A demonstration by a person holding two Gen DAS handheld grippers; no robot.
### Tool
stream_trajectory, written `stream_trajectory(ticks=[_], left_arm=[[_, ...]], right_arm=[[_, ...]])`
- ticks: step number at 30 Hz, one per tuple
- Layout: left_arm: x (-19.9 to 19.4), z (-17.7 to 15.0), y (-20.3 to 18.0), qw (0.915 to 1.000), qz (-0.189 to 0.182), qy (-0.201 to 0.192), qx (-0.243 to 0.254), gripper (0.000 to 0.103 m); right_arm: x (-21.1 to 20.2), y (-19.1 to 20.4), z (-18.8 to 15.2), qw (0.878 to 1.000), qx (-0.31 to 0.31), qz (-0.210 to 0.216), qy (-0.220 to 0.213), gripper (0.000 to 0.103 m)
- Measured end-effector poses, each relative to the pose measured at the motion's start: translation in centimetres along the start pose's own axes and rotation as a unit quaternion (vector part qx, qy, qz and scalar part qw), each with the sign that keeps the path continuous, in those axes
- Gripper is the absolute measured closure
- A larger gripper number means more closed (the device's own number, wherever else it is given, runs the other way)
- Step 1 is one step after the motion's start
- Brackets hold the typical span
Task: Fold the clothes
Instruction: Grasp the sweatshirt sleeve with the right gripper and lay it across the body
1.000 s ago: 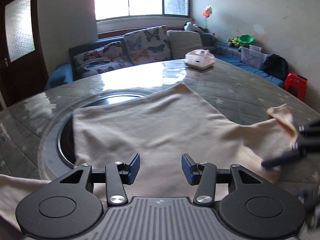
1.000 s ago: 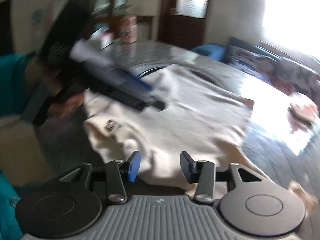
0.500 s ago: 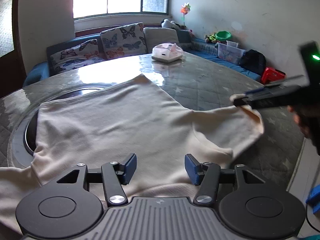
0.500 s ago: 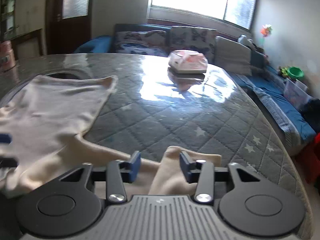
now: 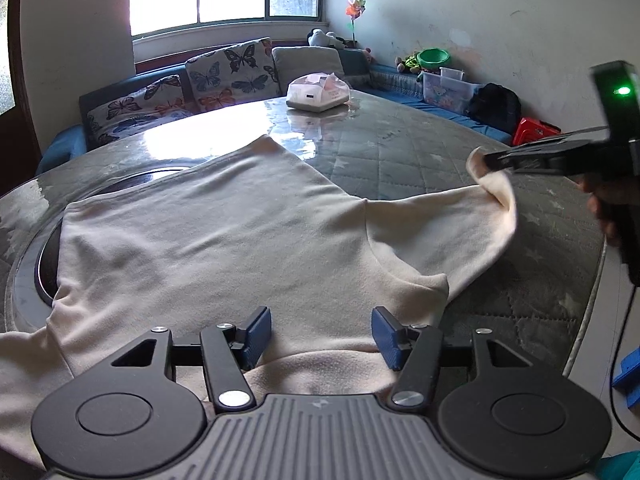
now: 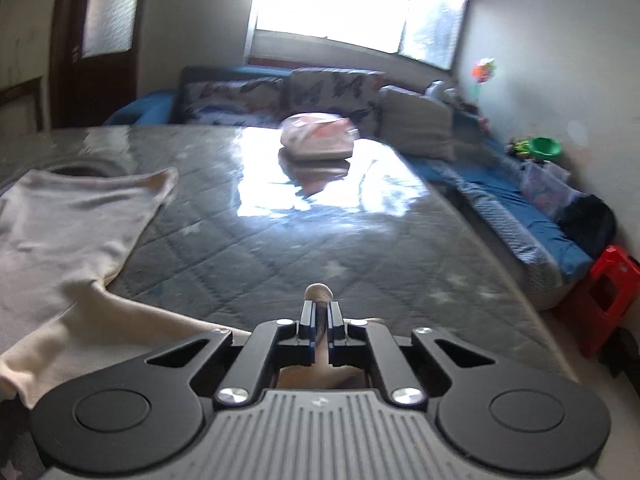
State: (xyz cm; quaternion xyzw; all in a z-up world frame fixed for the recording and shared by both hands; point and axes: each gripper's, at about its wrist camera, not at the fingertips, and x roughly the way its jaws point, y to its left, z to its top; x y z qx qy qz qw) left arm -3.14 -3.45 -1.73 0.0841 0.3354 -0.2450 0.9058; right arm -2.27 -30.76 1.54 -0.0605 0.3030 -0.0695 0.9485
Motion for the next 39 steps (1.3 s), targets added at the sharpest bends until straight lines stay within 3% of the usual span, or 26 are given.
stream_trajectory(ticks=[4,11,15,17,22,28,34,39], left_arm=[[0.0,-0.1,0.1,1.0000,-0.002,-0.001,0.002,0.042],[0.0,0.0,-0.1,0.9999,-0.005,0.002,0.011,0.040],[-0.3,0.4,-0.4,0.9998,-0.007,-0.001,0.017,0.041],[-0.5,0.7,-0.7,0.9997,-0.011,-0.006,0.020,0.041],[-0.4,1.1,-1.5,0.9995,-0.018,-0.012,0.024,0.041],[0.0,0.7,-1.9,0.9990,-0.030,-0.005,0.034,0.042],[0.5,0.1,-2.1,0.9986,-0.034,0.005,0.039,0.041],[0.5,0.3,-2.0,0.9986,-0.034,0.006,0.039,0.041]], right_arm=[[-2.0,-2.4,-1.7,0.999,0.037,-0.029,0.004,0.099],[-2.8,-5.0,-5.3,0.994,0.073,-0.065,0.049,0.095],[-2.8,-4.9,-4.4,0.996,0.073,-0.037,0.027,0.093],[-2.2,-4.0,-3.6,0.998,0.059,-0.012,0.019,0.084],[0.1,-2.1,-2.2,0.999,0.027,0.044,0.019,0.077],[2.9,-2.2,-1.3,0.998,0.021,0.053,0.037,0.067],[5.1,-2.9,0.0,0.997,0.020,0.059,0.039,0.066],[4.4,-3.4,0.2,0.998,0.025,0.055,0.028,0.059]])
